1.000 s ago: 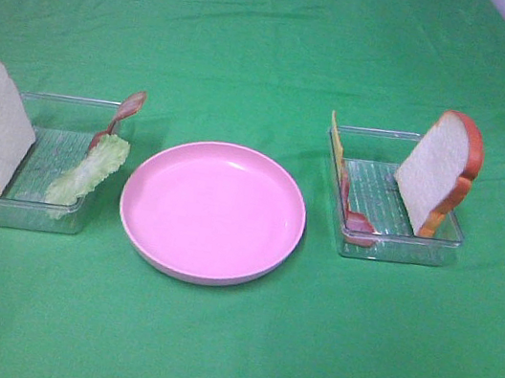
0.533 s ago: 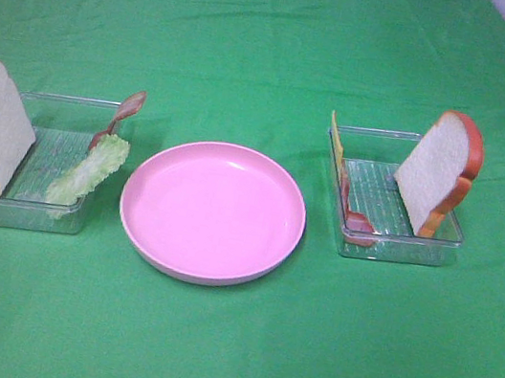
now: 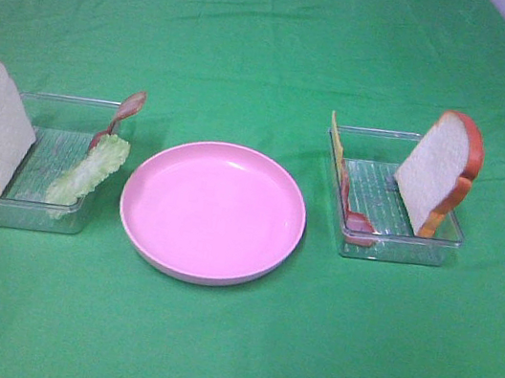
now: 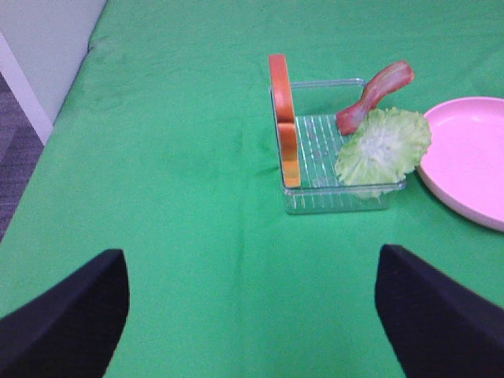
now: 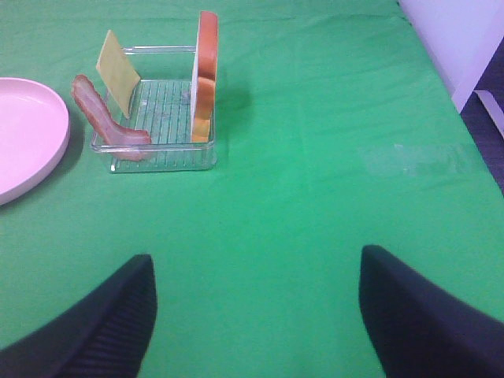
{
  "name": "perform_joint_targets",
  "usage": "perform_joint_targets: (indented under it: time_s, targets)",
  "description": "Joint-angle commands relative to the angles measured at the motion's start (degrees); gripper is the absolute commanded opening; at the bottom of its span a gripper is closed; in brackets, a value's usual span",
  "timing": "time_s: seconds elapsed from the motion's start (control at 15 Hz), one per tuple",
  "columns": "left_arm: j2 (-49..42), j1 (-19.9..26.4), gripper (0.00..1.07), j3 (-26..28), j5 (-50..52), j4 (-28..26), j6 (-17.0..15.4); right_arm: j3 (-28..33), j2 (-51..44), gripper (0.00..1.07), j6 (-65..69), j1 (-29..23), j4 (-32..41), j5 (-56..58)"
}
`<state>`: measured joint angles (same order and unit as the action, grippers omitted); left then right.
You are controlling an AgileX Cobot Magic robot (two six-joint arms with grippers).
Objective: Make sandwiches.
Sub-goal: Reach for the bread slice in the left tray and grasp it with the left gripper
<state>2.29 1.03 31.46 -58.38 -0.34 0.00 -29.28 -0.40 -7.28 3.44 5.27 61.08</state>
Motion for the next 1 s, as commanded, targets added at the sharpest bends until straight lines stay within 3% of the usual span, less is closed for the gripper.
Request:
perform_joint_targets:
  time_s: [0.07, 0.13, 0.33, 0.47, 0.73, 0.8, 1.0]
  targets:
    - [8.14, -0.06, 0.81, 4.30, 3.27, -0.97, 0.00, 0.23, -0.74, 0.69, -0.57, 0.23, -0.06, -0.40]
    - [8.14, -0.06, 0.81, 4.30, 3.27, -0.97, 0.00, 0.23, -0.74, 0.69, -0.57, 0.23, -0.06, -0.40]
    - [21.77, -0.06, 0.81, 8.94, 5.56, -1.20, 0.00, 0.23, -0.74, 0.69, -0.57, 0.23, -0.06, -0.40]
    - [37.18, -0.06, 0.81, 14.67, 4.58, -3.44, 0.00, 0.23, -0.74, 0.69, -0.57, 0.23, -0.06, -0.40]
    - [54.66, -0.06, 0.81, 22.69, 3.61, -4.18, 0.00, 0.23, -0.74, 0.69, -0.57, 0.23, -0.06, -0.40]
    - [64.46, -0.06, 0.81, 27.16, 3.61, -4.18, 0.00, 0.23, -0.74, 0.69, -0.57, 0.23, -0.06, -0.40]
    - [76.20, -0.06, 0.81, 32.09, 4.30, -4.18, 0.00, 0.23, -0.74, 0.69, -0.57, 0.23, -0.06, -0.40]
